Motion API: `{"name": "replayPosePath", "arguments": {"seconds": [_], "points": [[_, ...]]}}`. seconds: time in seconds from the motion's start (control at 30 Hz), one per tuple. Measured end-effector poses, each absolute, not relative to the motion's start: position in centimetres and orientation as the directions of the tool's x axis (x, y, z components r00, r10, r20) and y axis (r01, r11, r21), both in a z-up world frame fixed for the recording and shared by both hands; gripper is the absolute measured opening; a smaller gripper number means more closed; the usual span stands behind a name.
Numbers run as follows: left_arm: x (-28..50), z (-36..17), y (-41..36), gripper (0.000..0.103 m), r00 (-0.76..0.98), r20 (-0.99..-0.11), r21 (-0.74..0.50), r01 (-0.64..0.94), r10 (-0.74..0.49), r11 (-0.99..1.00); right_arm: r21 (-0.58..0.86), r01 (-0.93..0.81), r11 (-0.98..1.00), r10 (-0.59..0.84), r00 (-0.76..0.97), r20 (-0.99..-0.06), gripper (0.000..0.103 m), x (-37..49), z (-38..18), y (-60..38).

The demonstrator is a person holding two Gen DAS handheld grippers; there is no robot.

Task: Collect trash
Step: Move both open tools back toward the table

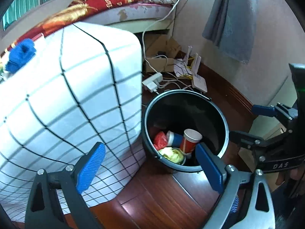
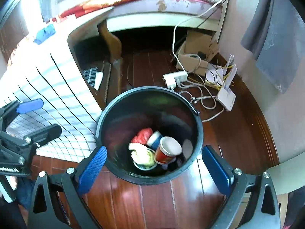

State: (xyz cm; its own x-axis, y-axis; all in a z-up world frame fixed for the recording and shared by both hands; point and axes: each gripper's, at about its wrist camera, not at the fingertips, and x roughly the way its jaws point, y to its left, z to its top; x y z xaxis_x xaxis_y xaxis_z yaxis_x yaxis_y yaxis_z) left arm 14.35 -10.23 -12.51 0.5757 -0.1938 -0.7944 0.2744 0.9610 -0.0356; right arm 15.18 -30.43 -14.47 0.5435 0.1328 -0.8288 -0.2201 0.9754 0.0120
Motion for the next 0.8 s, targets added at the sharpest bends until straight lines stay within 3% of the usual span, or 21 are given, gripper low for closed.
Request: {"name": "replayPosePath", "arguments": {"seconds": [0.8], "points": [[11.9, -4.9, -0.9, 0.097, 0.709, -0.702, -0.014, 0.094, -0.077, 0.996, 0.005, -0.315, 0.949, 0.242, 0.719, -0.652, 0.103, 15.0, -4.5, -21.1]]}}
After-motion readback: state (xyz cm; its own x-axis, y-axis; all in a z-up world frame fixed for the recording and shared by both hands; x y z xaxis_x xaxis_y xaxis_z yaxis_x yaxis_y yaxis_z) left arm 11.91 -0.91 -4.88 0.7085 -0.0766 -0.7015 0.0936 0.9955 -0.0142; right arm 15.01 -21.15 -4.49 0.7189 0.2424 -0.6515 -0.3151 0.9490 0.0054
